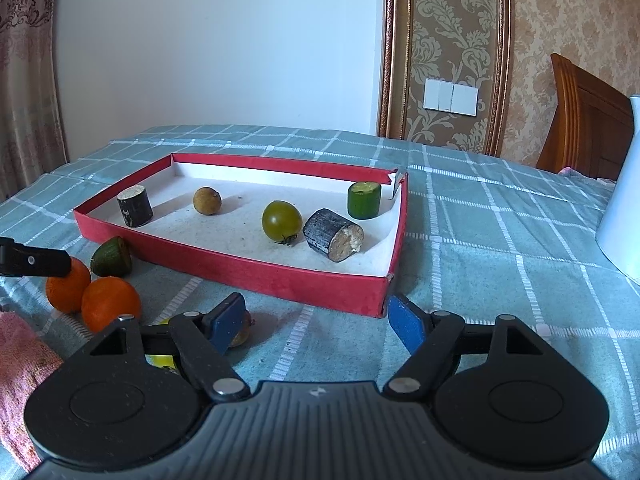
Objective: Organize fruits
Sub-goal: 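Move the left tool toward the orange beside the tray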
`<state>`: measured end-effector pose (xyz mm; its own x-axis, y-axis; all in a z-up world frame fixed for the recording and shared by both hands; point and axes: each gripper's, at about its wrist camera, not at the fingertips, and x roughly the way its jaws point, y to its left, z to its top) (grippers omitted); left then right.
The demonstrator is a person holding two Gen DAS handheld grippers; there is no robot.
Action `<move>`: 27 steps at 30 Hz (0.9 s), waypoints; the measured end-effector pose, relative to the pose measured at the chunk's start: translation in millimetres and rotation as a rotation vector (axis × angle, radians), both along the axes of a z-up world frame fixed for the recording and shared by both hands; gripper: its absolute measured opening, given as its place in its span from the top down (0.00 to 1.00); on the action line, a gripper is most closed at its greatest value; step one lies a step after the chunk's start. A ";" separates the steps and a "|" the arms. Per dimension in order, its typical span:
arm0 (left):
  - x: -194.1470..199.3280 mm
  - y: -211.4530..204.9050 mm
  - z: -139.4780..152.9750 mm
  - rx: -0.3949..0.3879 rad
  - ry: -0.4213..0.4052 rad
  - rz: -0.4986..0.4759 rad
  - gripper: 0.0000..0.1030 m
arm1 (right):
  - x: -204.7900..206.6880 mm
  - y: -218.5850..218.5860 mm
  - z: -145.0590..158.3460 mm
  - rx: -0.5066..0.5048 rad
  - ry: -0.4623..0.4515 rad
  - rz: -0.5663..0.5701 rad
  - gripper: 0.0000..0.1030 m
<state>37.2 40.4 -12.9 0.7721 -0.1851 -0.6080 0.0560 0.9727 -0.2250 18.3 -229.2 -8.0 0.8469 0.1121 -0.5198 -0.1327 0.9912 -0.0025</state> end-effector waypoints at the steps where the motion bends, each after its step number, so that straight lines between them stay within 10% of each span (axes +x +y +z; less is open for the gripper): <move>1: 2.0 -2.7 -0.1 0.006 0.006 -0.013 0.00 | -0.5 0.2 0.1 -0.001 -0.001 0.000 0.24; 13: -35.7 0.2 14.8 0.286 -0.133 -0.012 0.00 | -0.1 -0.7 -0.4 0.000 -0.001 -0.011 0.23; 22: -38.8 -12.2 8.3 0.269 -0.162 -0.107 0.00 | 2.7 -1.9 -3.0 -0.001 0.007 -0.029 0.23; 27: -45.4 -30.9 1.0 0.395 -0.190 -0.158 0.00 | 3.2 -2.5 -3.3 0.002 0.009 -0.034 0.23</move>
<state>-8.2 9.5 -11.9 0.8574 -0.0926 -0.5062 0.2153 0.9580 0.1893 21.4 -231.7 -11.3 0.8453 0.0842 -0.5277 -0.0990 0.9951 0.0001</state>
